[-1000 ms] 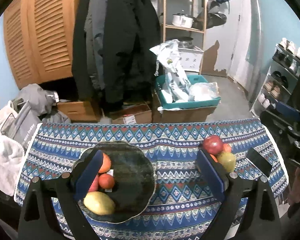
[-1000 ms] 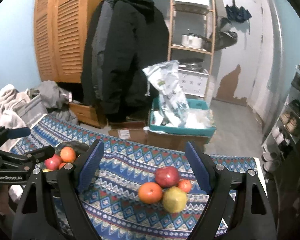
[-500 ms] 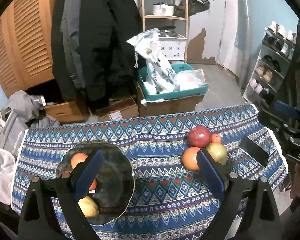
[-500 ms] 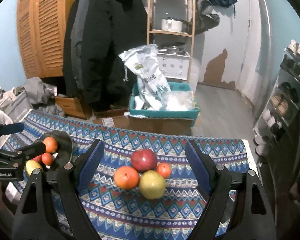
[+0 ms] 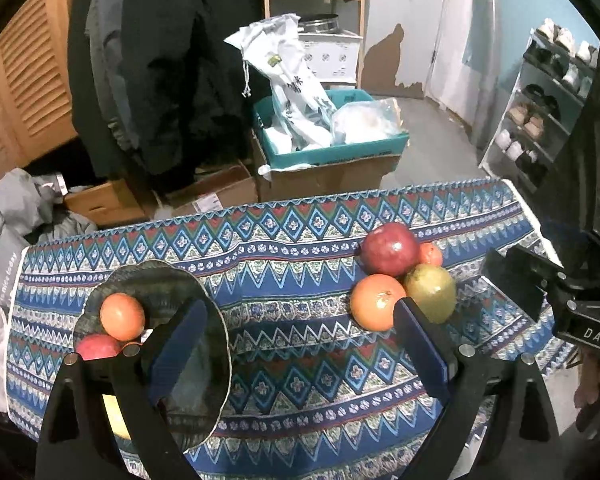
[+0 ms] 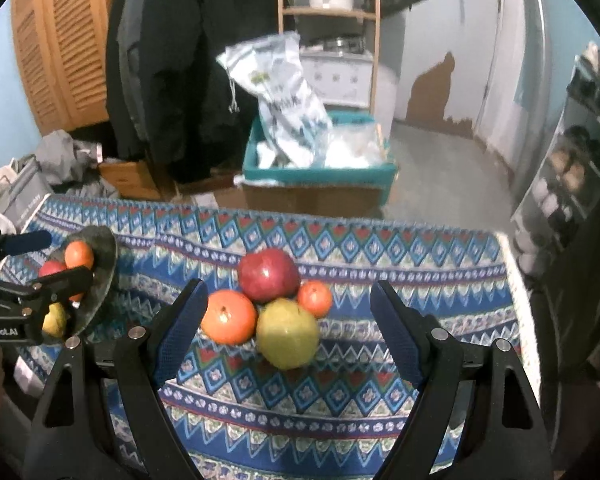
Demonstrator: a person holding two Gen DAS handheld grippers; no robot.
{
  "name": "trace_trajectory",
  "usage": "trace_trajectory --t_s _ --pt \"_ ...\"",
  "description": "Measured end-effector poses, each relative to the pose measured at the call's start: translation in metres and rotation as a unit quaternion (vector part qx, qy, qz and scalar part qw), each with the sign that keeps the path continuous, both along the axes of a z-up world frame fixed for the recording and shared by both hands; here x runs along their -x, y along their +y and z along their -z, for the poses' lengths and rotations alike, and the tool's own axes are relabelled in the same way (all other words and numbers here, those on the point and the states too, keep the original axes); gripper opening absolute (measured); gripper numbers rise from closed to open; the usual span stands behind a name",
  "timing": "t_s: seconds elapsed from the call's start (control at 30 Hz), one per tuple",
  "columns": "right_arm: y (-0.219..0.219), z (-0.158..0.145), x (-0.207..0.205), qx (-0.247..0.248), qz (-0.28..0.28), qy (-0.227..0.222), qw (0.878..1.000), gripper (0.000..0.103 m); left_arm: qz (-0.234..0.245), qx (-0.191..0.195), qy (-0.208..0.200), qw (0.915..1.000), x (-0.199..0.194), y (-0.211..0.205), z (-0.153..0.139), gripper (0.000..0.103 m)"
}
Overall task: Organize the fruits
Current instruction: 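Lower the left tool onto an orange while the right tool approaches a large green pear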
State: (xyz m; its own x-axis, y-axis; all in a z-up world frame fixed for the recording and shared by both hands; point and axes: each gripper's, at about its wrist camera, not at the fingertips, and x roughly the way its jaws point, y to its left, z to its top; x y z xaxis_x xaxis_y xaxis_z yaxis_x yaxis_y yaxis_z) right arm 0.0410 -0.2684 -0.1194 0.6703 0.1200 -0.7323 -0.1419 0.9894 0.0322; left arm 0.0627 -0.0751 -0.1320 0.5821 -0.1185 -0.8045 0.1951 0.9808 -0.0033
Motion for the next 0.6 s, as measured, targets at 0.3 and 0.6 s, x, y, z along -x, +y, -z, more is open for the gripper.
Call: trace_trajectory --t_s 0.3,0.6 --pt "-0.007 0.046 -0.020 -0.007 -0.001 0.062 0.998 0.082 0.022 -0.021 0.019 0.9993 -0.015 -0.021 0.033 0.095" --pt "-0.003 0.089 -0.036 -0.008 -0.018 0.113 0.993 0.082 0.039 -0.013 0.043 0.9982 -0.025 -0.031 0.054 0.096"
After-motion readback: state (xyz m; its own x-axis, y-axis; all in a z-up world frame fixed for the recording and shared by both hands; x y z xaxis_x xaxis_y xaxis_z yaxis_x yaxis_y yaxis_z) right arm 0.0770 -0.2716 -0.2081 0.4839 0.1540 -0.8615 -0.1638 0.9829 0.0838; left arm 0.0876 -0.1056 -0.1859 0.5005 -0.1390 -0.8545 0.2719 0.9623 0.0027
